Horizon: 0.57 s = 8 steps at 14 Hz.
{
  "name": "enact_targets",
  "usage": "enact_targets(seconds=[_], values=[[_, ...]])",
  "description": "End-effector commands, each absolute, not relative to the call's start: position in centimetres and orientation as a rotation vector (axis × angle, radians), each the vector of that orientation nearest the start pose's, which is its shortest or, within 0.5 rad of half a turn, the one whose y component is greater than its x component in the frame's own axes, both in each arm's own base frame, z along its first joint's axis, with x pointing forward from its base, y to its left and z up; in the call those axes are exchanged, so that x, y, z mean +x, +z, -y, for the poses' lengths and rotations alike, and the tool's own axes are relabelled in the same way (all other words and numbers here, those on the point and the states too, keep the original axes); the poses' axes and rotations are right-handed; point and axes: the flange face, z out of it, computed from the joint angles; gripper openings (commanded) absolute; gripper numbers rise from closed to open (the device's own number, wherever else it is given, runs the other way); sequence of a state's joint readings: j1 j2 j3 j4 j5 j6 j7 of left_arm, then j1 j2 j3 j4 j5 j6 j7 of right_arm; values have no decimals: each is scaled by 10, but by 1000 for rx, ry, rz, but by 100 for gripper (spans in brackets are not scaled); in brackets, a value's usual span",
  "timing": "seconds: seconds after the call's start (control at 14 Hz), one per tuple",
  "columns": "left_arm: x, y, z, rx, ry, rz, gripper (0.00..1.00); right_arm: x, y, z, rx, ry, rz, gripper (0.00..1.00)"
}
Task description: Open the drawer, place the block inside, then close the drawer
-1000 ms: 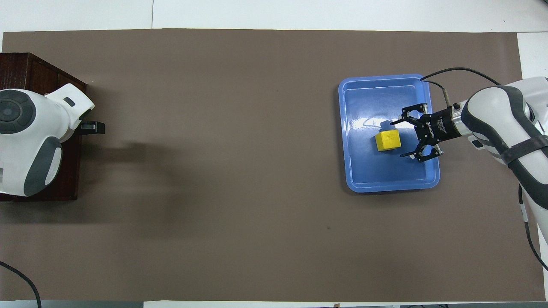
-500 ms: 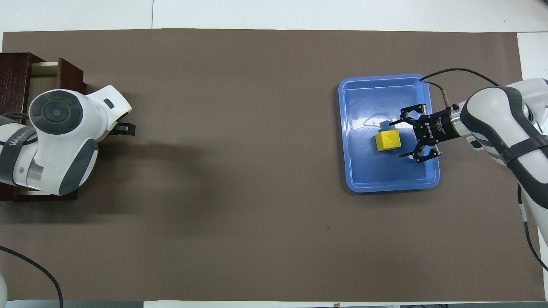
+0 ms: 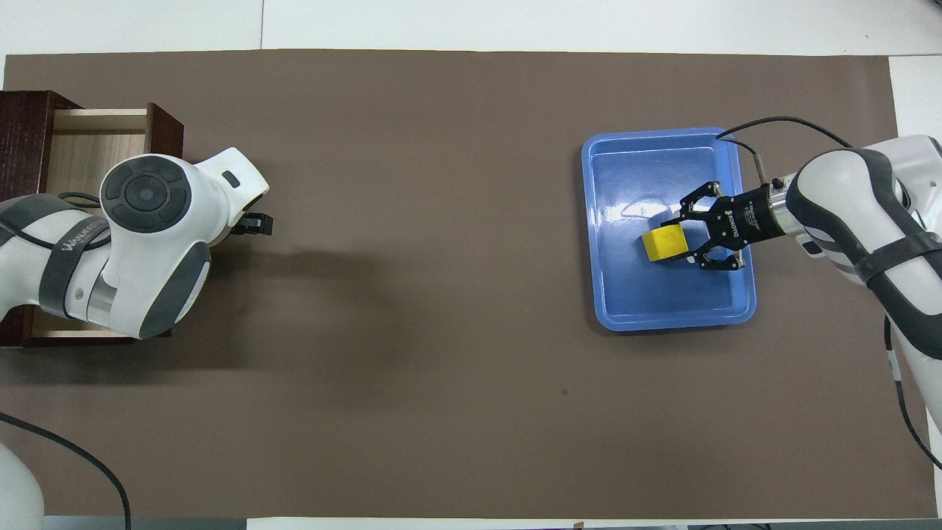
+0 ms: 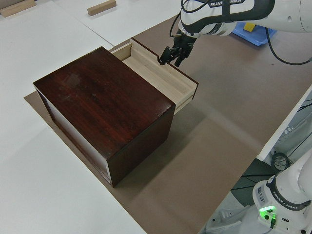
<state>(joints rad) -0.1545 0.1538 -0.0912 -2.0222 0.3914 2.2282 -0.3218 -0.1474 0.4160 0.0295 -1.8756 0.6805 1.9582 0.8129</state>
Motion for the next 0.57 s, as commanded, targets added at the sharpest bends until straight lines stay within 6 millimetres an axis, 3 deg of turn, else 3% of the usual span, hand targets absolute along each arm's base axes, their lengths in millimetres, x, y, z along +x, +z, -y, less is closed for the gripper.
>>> enact_targets(seconds=[0.0,0.29,0.5], values=[[573,387,141,-2860,-152,-205,100,602,277,31,-2067,652,-1563,0],[598,452,134,-2924,-96,-33,100,604,279,30,-2068,655,-1561,0],[597,480,133,-2918,-73,171,100,610,291,30,-2067,658,-1543,0]])
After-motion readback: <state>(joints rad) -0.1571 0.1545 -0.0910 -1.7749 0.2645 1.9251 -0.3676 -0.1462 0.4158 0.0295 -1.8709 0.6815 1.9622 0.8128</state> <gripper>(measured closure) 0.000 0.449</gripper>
